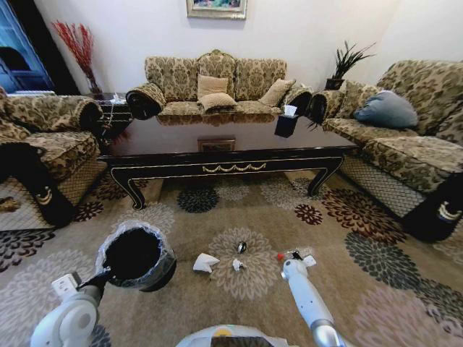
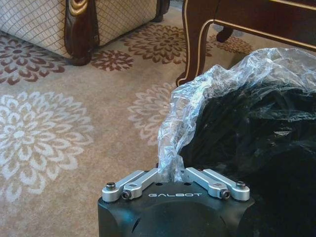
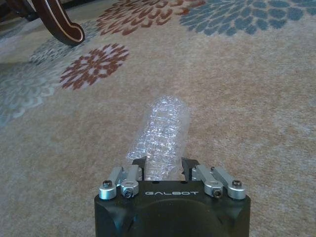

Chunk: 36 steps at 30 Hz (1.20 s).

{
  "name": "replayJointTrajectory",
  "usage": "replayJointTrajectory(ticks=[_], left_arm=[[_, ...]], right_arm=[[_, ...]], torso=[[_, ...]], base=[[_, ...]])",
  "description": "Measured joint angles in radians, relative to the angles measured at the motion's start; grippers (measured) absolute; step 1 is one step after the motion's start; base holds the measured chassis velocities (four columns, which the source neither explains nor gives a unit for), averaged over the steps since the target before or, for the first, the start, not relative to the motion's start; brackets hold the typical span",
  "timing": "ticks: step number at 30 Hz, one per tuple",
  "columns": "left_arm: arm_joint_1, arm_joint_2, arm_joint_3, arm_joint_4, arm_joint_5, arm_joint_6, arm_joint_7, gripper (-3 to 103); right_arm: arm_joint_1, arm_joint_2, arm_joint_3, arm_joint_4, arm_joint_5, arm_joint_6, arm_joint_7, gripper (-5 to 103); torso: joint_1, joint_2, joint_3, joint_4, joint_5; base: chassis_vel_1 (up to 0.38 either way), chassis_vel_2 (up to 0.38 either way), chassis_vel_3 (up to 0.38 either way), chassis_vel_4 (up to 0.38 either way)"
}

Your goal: Move to the front of the table and pick up the trash from the floor, then place it into the trash bin.

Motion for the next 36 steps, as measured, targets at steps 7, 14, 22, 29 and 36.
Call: replayJointTrajectory(ticks=[7, 14, 22, 29, 36], left_arm=[[-0.002, 0.0, 0.007, 0.004, 0.002, 0.0, 0.0, 2], [-0.002, -0.001, 0.008, 0.004, 0.004, 0.0, 0.0, 2], [0.001, -0.006, 0.012, 0.003, 0.009, 0.0, 0.0, 2], [0.005, -0.009, 0.014, -0.001, 0.016, 0.0, -0.001, 2], [0.012, -0.018, 0.015, -0.013, 0.017, 0.0, -0.002, 2]], right_arm=[[-0.004, 0.001, 0.0, 0.007, -0.004, -0.004, 0.001, 24], [-0.008, -0.001, 0.0, 0.007, -0.007, -0.005, 0.001, 11], [-0.018, -0.001, -0.004, 0.008, -0.017, -0.012, 0.003, 20], [-0.038, -0.002, -0.009, 0.063, -0.05, -0.002, -0.005, 47], [-0.062, -0.001, -0.024, 0.131, -0.162, 0.034, -0.048, 74]], torso=[[0.0, 0.0, 0.0, 0.0001, 0.0003], [0.0, 0.0, 0.0, 0.0003, 0.0005], [0.001, -0.001, 0.001, 0.0, 0.0042], [0.0, -0.001, 0.0, 0.0, 0.002], [0.0, 0.0, 0.0, 0.0001, 0.0004]], base=[[0.0, 0.0, 0.0, 0.0], [0.0, 0.0, 0.0, 0.0], [0.0, 0.0, 0.0, 0.0], [0.0, 0.0, 0.0, 0.0], [0.0, 0.0, 0.0, 0.0]])
